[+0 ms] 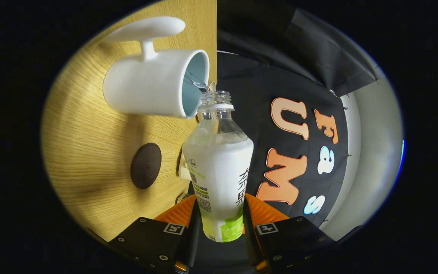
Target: Take the bottle from table, then pour the juice into the cup, finally place the bottle on the coaster
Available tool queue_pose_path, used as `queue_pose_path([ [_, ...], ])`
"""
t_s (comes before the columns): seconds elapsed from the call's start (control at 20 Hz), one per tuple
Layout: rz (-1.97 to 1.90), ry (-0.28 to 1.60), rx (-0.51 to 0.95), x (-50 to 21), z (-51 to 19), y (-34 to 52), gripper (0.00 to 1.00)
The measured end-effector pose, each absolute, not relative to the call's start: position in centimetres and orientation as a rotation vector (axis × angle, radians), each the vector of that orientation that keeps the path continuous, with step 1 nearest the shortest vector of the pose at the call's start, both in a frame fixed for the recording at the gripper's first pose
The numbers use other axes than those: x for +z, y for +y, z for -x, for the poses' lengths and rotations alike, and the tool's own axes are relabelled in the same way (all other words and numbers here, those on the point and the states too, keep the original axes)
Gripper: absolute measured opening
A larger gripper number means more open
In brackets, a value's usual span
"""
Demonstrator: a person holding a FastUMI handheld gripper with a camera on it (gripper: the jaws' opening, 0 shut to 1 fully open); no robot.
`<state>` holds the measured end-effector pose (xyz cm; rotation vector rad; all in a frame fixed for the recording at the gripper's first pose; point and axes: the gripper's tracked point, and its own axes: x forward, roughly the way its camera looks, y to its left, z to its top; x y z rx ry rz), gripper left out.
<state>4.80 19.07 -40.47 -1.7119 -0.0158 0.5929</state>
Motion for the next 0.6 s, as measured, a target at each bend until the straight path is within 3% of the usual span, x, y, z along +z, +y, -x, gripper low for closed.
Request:
queue_pose_path([
  [0.6, 1.788, -0.067, 0.590, -38.8, -5.7, 18.7, 0.53],
])
